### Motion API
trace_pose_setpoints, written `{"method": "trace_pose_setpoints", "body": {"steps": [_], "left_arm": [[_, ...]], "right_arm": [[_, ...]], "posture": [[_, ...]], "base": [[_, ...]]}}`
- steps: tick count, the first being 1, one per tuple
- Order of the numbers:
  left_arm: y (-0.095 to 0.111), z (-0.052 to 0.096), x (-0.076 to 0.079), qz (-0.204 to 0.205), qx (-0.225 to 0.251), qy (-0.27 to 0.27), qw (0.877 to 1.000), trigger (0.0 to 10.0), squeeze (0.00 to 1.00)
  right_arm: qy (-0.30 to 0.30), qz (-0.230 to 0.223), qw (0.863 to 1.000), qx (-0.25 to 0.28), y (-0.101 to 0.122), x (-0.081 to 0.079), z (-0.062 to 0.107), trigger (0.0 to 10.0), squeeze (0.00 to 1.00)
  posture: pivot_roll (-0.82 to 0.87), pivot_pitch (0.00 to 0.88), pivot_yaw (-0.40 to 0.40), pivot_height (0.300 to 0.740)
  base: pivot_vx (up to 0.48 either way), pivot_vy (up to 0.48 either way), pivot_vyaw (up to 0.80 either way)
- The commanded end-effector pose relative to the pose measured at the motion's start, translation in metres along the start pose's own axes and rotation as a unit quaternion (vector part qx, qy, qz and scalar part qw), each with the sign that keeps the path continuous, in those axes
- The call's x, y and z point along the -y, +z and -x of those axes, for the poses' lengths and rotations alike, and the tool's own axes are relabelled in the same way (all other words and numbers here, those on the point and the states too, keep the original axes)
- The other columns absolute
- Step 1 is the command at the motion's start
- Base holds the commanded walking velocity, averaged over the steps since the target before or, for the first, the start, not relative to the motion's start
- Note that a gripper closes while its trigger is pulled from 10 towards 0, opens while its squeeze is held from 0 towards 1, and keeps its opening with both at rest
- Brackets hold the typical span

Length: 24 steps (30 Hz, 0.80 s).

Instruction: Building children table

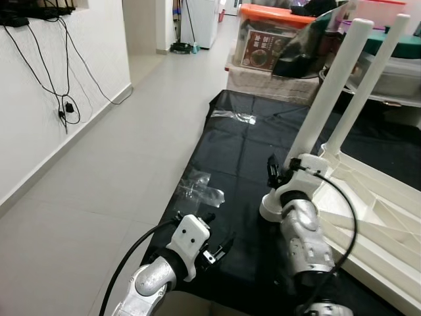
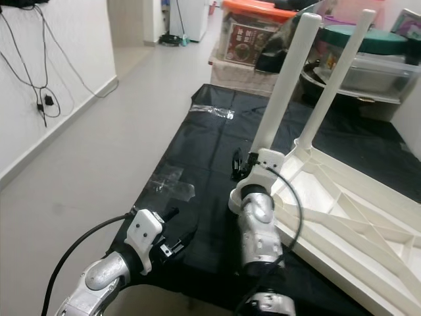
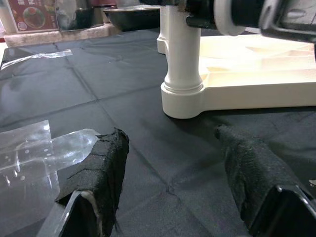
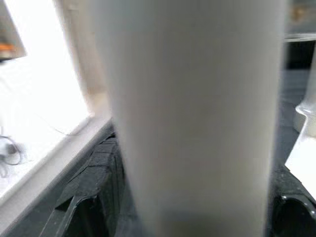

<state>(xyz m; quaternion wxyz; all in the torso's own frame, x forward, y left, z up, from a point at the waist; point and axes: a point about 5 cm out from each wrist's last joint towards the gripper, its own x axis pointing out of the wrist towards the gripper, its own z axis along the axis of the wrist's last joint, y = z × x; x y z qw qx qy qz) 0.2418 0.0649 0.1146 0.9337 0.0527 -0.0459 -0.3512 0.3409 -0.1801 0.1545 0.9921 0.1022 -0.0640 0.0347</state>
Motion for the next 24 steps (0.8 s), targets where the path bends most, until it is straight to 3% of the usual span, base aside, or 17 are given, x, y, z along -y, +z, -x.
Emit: {"method": "trace_pose_setpoints", "body": {"steps": [1, 2, 3, 5, 6, 8, 9, 10, 12, 13, 14, 16, 19, 20, 23, 24], "left_arm": [[-0.003, -0.001, 0.001, 0.004, -0.005, -0.004, 1.000, 10.0, 0.00], [-0.003, -0.001, 0.001, 0.004, -0.005, -0.004, 1.000, 10.0, 0.00], [-0.004, -0.001, 0.001, 0.004, -0.004, -0.004, 1.000, 10.0, 0.00], [-0.004, -0.002, 0.002, 0.004, -0.004, -0.006, 1.000, 10.0, 0.00], [-0.004, -0.002, 0.002, 0.004, -0.004, -0.006, 1.000, 10.0, 0.00], [-0.003, -0.003, 0.003, 0.003, -0.003, -0.007, 1.000, 10.0, 0.00], [-0.003, -0.003, 0.003, 0.003, -0.003, -0.007, 1.000, 10.0, 0.00], [-0.003, -0.004, 0.003, 0.002, -0.003, -0.007, 1.000, 10.0, 0.00], [-0.003, -0.004, 0.003, 0.002, -0.003, -0.007, 1.000, 10.0, 0.00], [-0.003, -0.003, 0.003, 0.001, -0.002, -0.006, 1.000, 10.0, 0.00], [-0.003, -0.003, 0.003, 0.001, -0.002, -0.006, 1.000, 10.0, 0.00], [-0.003, -0.003, 0.004, -0.001, -0.002, -0.004, 1.000, 10.0, 0.00], [-0.003, -0.003, 0.004, -0.001, -0.001, -0.004, 1.000, 10.0, 0.00], [-0.003, -0.002, 0.004, -0.001, -0.001, -0.004, 1.000, 10.0, 0.00], [-0.002, -0.002, 0.004, -0.001, -0.002, -0.004, 1.000, 10.0, 0.00], [-0.003, -0.001, 0.004, 0.000, -0.002, -0.004, 1.000, 10.0, 0.00]], "right_arm": [[0.087, -0.009, 0.996, -0.020, 0.002, 0.000, -0.002, 10.0, 0.00], [0.087, -0.009, 0.996, -0.020, 0.002, 0.000, -0.002, 10.0, 0.00], [0.139, -0.005, 0.989, -0.045, 0.003, 0.004, 0.000, 10.0, 0.00], [0.254, 0.014, 0.962, -0.095, 0.007, 0.005, 0.003, 10.0, 0.00], [0.254, 0.014, 0.962, -0.095, 0.007, 0.005, 0.003, 10.0, 0.00], [0.365, 0.017, 0.921, -0.134, 0.011, -0.003, 0.005, 10.0, 0.00], [0.365, 0.017, 0.921, -0.134, 0.011, -0.003, 0.005, 10.0, 0.00], [0.417, 0.019, 0.897, -0.145, 0.013, -0.009, 0.005, 10.0, 0.00], [0.417, 0.019, 0.897, -0.145, 0.013, -0.009, 0.005, 10.0, 0.00], [0.459, 0.022, 0.874, -0.158, 0.015, -0.015, 0.002, 10.0, 0.00], [0.459, 0.022, 0.874, -0.158, 0.015, -0.015, 0.002, 10.0, 0.00], [0.508, 0.041, 0.842, -0.178, 0.013, -0.024, -0.005, 10.0, 0.00], [0.524, 0.044, 0.829, -0.188, 0.013, -0.025, -0.007, 10.0, 0.00], [0.529, 0.055, 0.824, -0.193, 0.012, -0.028, -0.009, 0.0, 0.00], [0.523, 0.065, 0.828, -0.190, 0.010, -0.030, -0.011, 0.0, 0.00], [0.500, 0.073, 0.845, -0.175, 0.009, -0.031, -0.013, 0.0, 0.00]], "posture": [[0.15, 0.000, -0.124, 0.740], [0.15, 0.000, -0.124, 0.740], [0.15, 0.000, -0.119, 0.740], [0.15, 0.000, -0.119, 0.740], [0.15, 0.000, -0.119, 0.740], [0.16, 0.000, -0.131, 0.740], [0.16, 0.000, -0.131, 0.740], [0.17, 0.000, -0.137, 0.740], [0.17, 0.000, -0.137, 0.740], [0.18, 0.000, -0.144, 0.740], [0.18, 0.000, -0.144, 0.740], [0.19, 0.000, -0.148, 0.740], [0.19, 0.000, -0.148, 0.740], [0.19, 0.000, -0.152, 0.740], [0.19, 0.000, -0.152, 0.740], [0.19, 0.000, -0.152, 0.740]], "base": [[0.000, 0.000, 0.00], [0.000, 0.000, 0.00], [0.000, 0.000, 0.00], [0.000, 0.000, 0.00], [0.000, 0.000, 0.00], [0.000, 0.000, 0.00], [0.000, 0.000, 0.00], [0.000, 0.000, 0.00], [0.000, 0.000, 0.00], [0.000, 0.000, 0.00], [0.000, 0.000, 0.00], [0.000, 0.000, 0.00], [0.000, 0.000, 0.00], [0.000, 0.000, 0.00], [0.000, 0.000, 0.00], [0.000, 0.000, 0.00]]}}
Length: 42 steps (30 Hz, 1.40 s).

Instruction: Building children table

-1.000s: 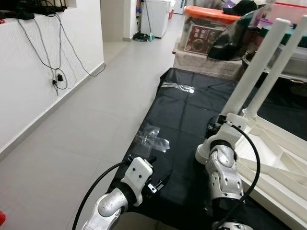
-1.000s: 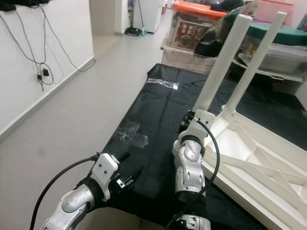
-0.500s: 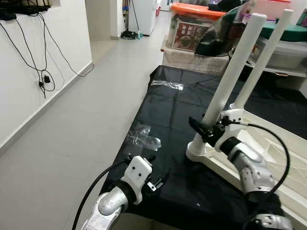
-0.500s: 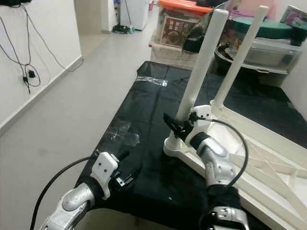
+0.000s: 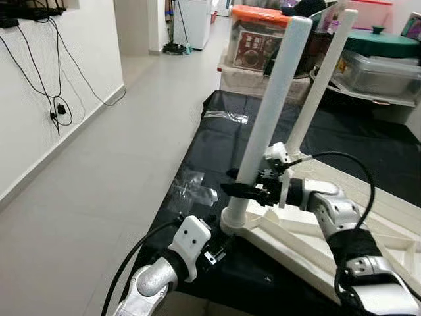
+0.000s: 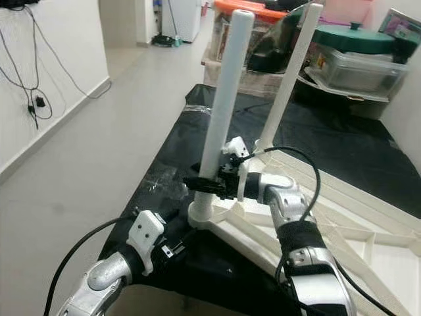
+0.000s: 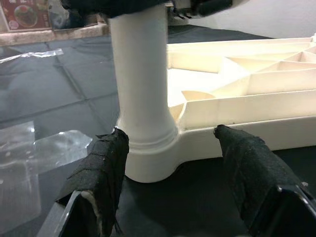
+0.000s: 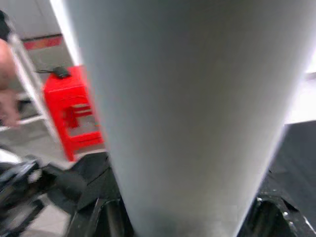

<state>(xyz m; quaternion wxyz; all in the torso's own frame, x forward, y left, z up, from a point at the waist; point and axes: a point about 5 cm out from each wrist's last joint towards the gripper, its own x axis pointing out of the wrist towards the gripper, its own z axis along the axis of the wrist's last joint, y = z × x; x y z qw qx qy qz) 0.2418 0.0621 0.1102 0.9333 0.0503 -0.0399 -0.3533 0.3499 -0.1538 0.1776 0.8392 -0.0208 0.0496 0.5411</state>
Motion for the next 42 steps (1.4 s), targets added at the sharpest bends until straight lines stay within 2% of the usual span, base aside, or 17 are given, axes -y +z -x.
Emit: {"method": "trace_pose_setpoints", "body": {"steps": [1, 8, 9, 10, 12, 14, 16, 18, 24, 25, 28, 29, 30, 31, 34, 35, 42], "left_arm": [[0.002, 0.001, 0.002, -0.005, 0.003, -0.002, 1.000, 10.0, 0.00], [0.002, 0.001, 0.001, -0.004, 0.002, -0.002, 1.000, 10.0, 0.00], [0.002, 0.001, 0.000, -0.003, 0.002, -0.003, 1.000, 10.0, 0.00], [0.002, 0.001, 0.000, -0.002, 0.002, -0.003, 1.000, 10.0, 0.00], [0.002, 0.002, 0.000, -0.002, 0.002, -0.003, 1.000, 10.0, 0.00], [0.002, 0.001, 0.000, -0.002, 0.002, -0.005, 1.000, 10.0, 0.00], [0.002, 0.001, 0.000, -0.002, 0.002, -0.005, 1.000, 10.0, 0.00], [0.002, 0.000, 0.000, -0.002, 0.002, -0.006, 1.000, 10.0, 0.00], [0.002, -0.001, 0.000, -0.003, 0.002, -0.005, 1.000, 10.0, 0.00], [0.002, -0.001, 0.000, -0.004, 0.002, -0.004, 1.000, 10.0, 0.00], [0.002, -0.001, 0.000, -0.004, 0.002, -0.003, 1.000, 10.0, 0.00], [0.002, -0.001, -0.001, -0.004, 0.002, -0.003, 1.000, 10.0, 0.00], [0.001, -0.001, -0.001, -0.003, 0.002, -0.003, 1.000, 10.0, 0.00], [0.001, -0.002, -0.001, -0.003, 0.002, -0.003, 1.000, 10.0, 0.00], [0.001, -0.002, -0.001, -0.002, 0.002, -0.004, 1.000, 10.0, 0.00], [0.001, -0.002, 0.000, -0.002, 0.002, -0.004, 1.000, 10.0, 0.00], [0.000, -0.003, 0.000, -0.001, 0.002, -0.006, 1.000, 10.0, 0.00]], "right_arm": [[-0.030, -0.004, 1.000, -0.004, -0.006, 0.001, -0.003, 0.0, 0.00], [-0.255, -0.015, 0.966, 0.046, -0.005, 0.020, 0.004, 0.0, 0.00], [-0.478, -0.054, 0.875, 0.060, -0.011, 0.037, 0.027, 0.0, 0.00], [-0.538, -0.066, 0.838, 0.060, -0.015, 0.039, 0.036, 0.0, 0.00], [-0.568, -0.072, 0.817, 0.060, -0.017, 0.040, 0.041, 0.0, 0.00], [-0.666, -0.085, 0.738, 0.064, -0.026, 0.029, 0.055, 0.0, 0.00], [-0.666, -0.085, 0.738, 0.064, -0.026, 0.029, 0.055, 0.0, 0.00], [-0.715, -0.108, 0.687, 0.072, -0.034, 0.014, 0.055, 0.0, 0.00], [-0.721, -0.126, 0.677, 0.073, -0.039, 0.003, 0.029, 0.0, 0.00], [-0.703, -0.131, 0.694, 0.081, -0.039, 0.002, 0.018, 10.0, 0.00], [-0.679, -0.127, 0.717, 0.092, -0.035, 0.002, 0.009, 10.0, 0.00], [-0.645, -0.122, 0.745, 0.116, -0.029, 0.003, 0.003, 10.0, 1.00], [-0.600, -0.111, 0.779, 0.142, -0.022, 0.005, 0.001, 10.0, 1.00], [-0.562, -0.102, 0.806, 0.157, -0.017, 0.009, 0.005, 10.0, 0.00], [-0.509, -0.089, 0.839, 0.168, -0.010, 0.017, 0.015, 10.0, 0.00], [-0.435, -0.072, 0.885, 0.147, -0.005, 0.024, 0.029, 10.0, 0.00], [-0.288, -0.075, 0.948, 0.112, 0.002, 0.024, 0.037, 10.0, 0.00]], "posture": [[0.19, 0.000, -0.152, 0.740], [0.18, 0.000, -0.141, 0.740], [0.17, 0.000, -0.132, 0.740], [0.17, 0.000, -0.132, 0.740], [0.17, 0.000, -0.132, 0.740], [0.16, 0.000, -0.122, 0.740], [0.16, 0.000, -0.122, 0.740], [0.16, 0.000, -0.124, 0.740], [0.17, 0.000, -0.133, 0.740], [0.17, 0.000, -0.136, 0.740], [0.17, 0.000, -0.136, 0.740], [0.17, 0.000, -0.136, 0.740], [0.17, 0.000, -0.136, 0.740], [0.16, 0.000, -0.130, 0.740], [0.16, 0.000, -0.129, 0.740], [0.16, 0.000, -0.129, 0.740], [0.16, 0.000, -0.134, 0.740]], "base": [[0.000, 0.000, 0.00], [0.000, 0.000, 0.00], [0.000, 0.000, 0.00], [0.000, 0.000, 0.00], [0.000, 0.000, 0.00], [0.000, 0.000, 0.00], [0.000, 0.000, 0.00], [0.000, 0.000, 0.00], [0.000, 0.000, 0.00], [0.000, 0.000, 0.00], [0.000, 0.000, 0.00], [0.000, 0.000, 0.00], [0.000, 0.000, 0.00], [0.000, 0.000, 0.00], [0.000, 0.000, 0.00], [0.000, 0.000, 0.00], [0.000, 0.000, 0.00]]}}
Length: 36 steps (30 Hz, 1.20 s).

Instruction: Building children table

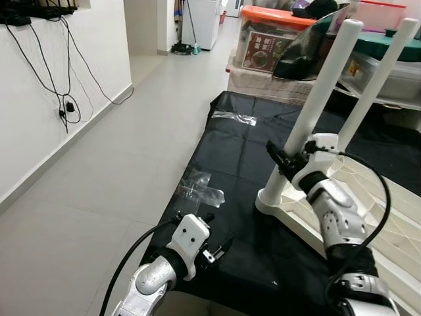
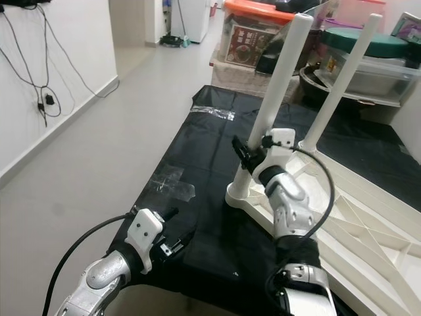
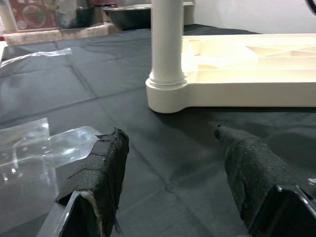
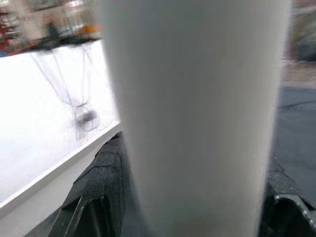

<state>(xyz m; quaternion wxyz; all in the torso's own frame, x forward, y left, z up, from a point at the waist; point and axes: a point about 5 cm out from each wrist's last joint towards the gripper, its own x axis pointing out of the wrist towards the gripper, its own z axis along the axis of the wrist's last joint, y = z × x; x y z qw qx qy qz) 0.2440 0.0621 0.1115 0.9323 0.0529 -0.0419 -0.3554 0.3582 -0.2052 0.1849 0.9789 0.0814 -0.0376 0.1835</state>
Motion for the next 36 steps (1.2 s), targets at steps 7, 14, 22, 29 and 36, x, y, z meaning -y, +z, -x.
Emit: {"method": "trace_pose_setpoints", "body": {"steps": [7, 14, 22, 29, 36], "left_arm": [[-0.001, -0.002, 0.003, -0.001, 0.002, -0.002, 1.000, 10.0, 0.00], [0.001, -0.001, 0.002, -0.002, 0.003, -0.001, 1.000, 10.0, 0.00], [0.003, 0.000, 0.000, -0.002, 0.004, -0.001, 1.000, 10.0, 0.00], [0.004, -0.001, -0.002, -0.001, 0.003, -0.002, 1.000, 10.0, 0.00], [0.004, -0.003, -0.002, -0.001, 0.003, -0.003, 1.000, 10.0, 0.00]], "right_arm": [[0.309, 0.012, 0.944, -0.119, -0.014, -0.033, 0.000, 10.0, 0.00], [0.387, 0.037, 0.903, -0.180, -0.028, -0.046, -0.007, 0.0, 0.00], [0.188, 0.081, 0.972, -0.114, -0.027, -0.032, -0.021, 0.0, 0.00], [-0.264, 0.027, 0.963, -0.055, -0.026, 0.015, -0.005, 0.0, 0.00], [-0.420, -0.005, 0.907, -0.031, -0.041, 0.000, 0.024, 0.0, 0.00]], "posture": [[0.18, 0.000, -0.149, 0.740], [0.20, 0.000, -0.159, 0.740], [0.18, 0.000, -0.146, 0.740], [0.17, 0.000, -0.127, 0.740], [0.16, 0.000, -0.120, 0.740]], "base": [[0.000, 0.000, 0.00], [0.000, 0.000, 0.00], [0.000, 0.000, 0.00], [0.000, 0.000, 0.00], [0.000, 0.000, 0.00]]}}
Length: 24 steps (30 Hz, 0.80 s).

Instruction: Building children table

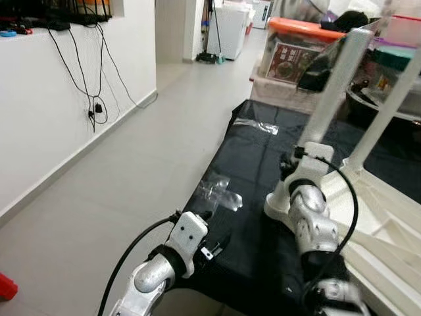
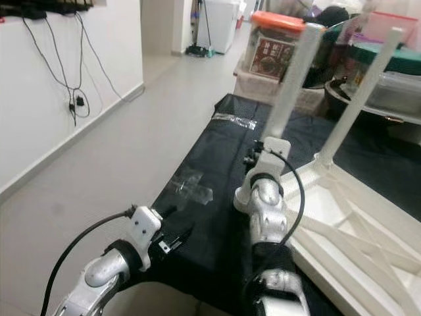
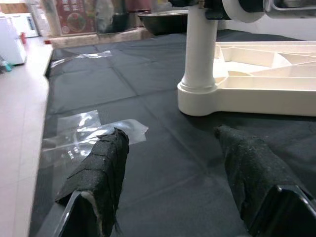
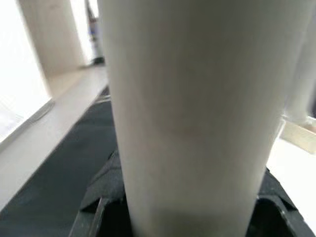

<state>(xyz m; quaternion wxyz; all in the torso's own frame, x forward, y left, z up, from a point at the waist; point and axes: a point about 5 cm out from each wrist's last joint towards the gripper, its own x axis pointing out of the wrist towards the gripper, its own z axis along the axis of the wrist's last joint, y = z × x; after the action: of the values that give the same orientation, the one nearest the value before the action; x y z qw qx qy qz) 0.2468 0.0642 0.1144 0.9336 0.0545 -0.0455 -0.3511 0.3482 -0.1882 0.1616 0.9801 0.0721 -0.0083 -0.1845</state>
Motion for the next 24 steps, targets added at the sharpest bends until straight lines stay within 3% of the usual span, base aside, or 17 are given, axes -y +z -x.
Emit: {"method": "trace_pose_setpoints", "body": {"steps": [1, 2, 3, 4, 7, 10, 11, 12, 13, 14, 16, 17, 19, 21, 22, 23, 24], "left_arm": [[0.002, -0.002, 0.002, 0.002, 0.000, -0.008, 1.000, 10.0, 0.00], [0.003, -0.002, 0.002, 0.001, 0.001, -0.006, 1.000, 10.0, 0.00], [0.003, -0.002, 0.002, 0.001, 0.001, -0.006, 1.000, 10.0, 0.00], [0.003, -0.002, 0.001, 0.001, 0.001, -0.005, 1.000, 10.0, 0.00], [0.003, -0.002, 0.001, 0.000, 0.002, -0.005, 1.000, 10.0, 0.00], [0.003, -0.002, 0.001, 0.000, 0.002, -0.004, 1.000, 10.0, 0.00], [0.004, -0.002, 0.001, 0.000, 0.002, -0.004, 1.000, 10.0, 0.00], [0.004, -0.002, 0.001, 0.000, 0.002, -0.004, 1.000, 10.0, 0.00], [0.004, -0.003, 0.000, 0.001, 0.002, -0.004, 1.000, 10.0, 0.00], [0.004, -0.003, 0.000, 0.001, 0.002, -0.004, 1.000, 10.0, 0.00], [0.004, -0.003, 0.000, 0.001, 0.002, -0.005, 1.000, 10.0, 0.00], [0.004, -0.003, 0.000, 0.001, 0.002, -0.005, 1.000, 10.0, 0.00], [0.004, -0.004, 0.001, 0.002, 0.002, -0.005, 1.000, 10.0, 0.00], [0.004, -0.004, 0.001, 0.002, 0.002, -0.005, 1.000, 10.0, 0.00], [0.004, -0.004, 0.001, 0.002, 0.002, -0.005, 1.000, 10.0, 0.00], [0.004, -0.005, 0.001, 0.000, 0.003, -0.004, 1.000, 10.0, 0.00], [0.004, -0.005, 0.001, 0.000, 0.003, -0.004, 1.000, 10.0, 0.00]], "right_arm": [[-0.062, -0.010, 0.997, -0.037, -0.016, 0.023, 0.003, 0.0, 0.00], [-0.058, -0.036, 0.997, -0.042, -0.021, 0.004, 0.012, 2.8, 0.00], [-0.058, -0.036, 0.997, -0.042, -0.021, 0.004, 0.012, 2.8, 0.00], [-0.025, -0.048, 0.998, -0.034, -0.020, -0.009, 0.013, 10.0, 1.00], [0.058, -0.074, 0.996, -0.009, -0.015, -0.030, 0.011, 10.0, 1.00], [0.117, -0.068, 0.990, 0.027, -0.006, -0.035, 0.007, 10.0, 1.00], [0.161, -0.070, 0.984, 0.027, -0.004, -0.034, 0.004, 10.0, 0.00], [0.161, -0.070, 0.984, 0.027, -0.004, -0.034, 0.004, 10.0, 0.00], [0.249, -0.051, 0.967, 0.013, -0.001, -0.028, 0.001, 10.0, 0.00], [0.249, -0.051, 0.967, 0.013, -0.001, -0.028, 0.001, 10.0, 0.00], [0.366, -0.021, 0.930, -0.025, -0.002, -0.018, 0.000, 10.0, 0.00], [0.366, -0.021, 0.930, -0.025, -0.002, -0.018, 0.000, 10.0, 0.00], [0.444, 0.010, 0.894, -0.058, -0.003, -0.011, 0.004, 10.0, 0.00], [0.444, 0.010, 0.894, -0.058, -0.003, -0.011, 0.004, 10.0, 0.00], [0.487, 0.027, 0.870, -0.072, -0.003, -0.008, 0.006, 10.0, 0.00], [0.577, 0.052, 0.809, -0.100, -0.001, -0.012, 0.011, 10.0, 0.00], [0.577, 0.052, 0.809, -0.100, -0.001, -0.012, 0.011, 10.0, 0.00]], "posture": [[0.16, 0.000, -0.120, 0.740], [0.17, 0.000, -0.122, 0.740], [0.17, 0.000, -0.122, 0.740], [0.17, 0.000, -0.125, 0.740], [0.17, 0.000, -0.125, 0.740], [0.17, 0.000, -0.125, 0.740], [0.17, 0.000, -0.124, 0.740], [0.17, 0.000, -0.124, 0.740], [0.16, 0.000, -0.121, 0.740], [0.16, 0.000, -0.121, 0.740], [0.16, 0.000, -0.121, 0.740], [0.16, 0.000, -0.121, 0.740], [0.16, 0.000, -0.121, 0.740], [0.16, 0.000, -0.121, 0.740], [0.16, 0.000, -0.129, 0.740], [0.18, 0.000, -0.140, 0.740], [0.18, 0.000, -0.140, 0.740]], "base": [[0.000, 0.000, 0.00], [0.000, 0.000, 0.00], [0.000, 0.000, 0.00], [0.000, 0.000, 0.00], [0.000, 0.000, 0.00], [0.000, 0.000, 0.00], [0.000, 0.000, 0.00], [0.000, 0.000, 0.00], [0.000, 0.000, 0.00], [0.000, 0.000, 0.00], [0.000, 0.000, 0.00], [0.000, 0.000, 0.00], [0.000, 0.000, 0.00], [0.000, 0.000, 0.00], [0.000, 0.000, 0.00], [0.000, 0.000, 0.00], [0.000, 0.000, 0.00]]}}
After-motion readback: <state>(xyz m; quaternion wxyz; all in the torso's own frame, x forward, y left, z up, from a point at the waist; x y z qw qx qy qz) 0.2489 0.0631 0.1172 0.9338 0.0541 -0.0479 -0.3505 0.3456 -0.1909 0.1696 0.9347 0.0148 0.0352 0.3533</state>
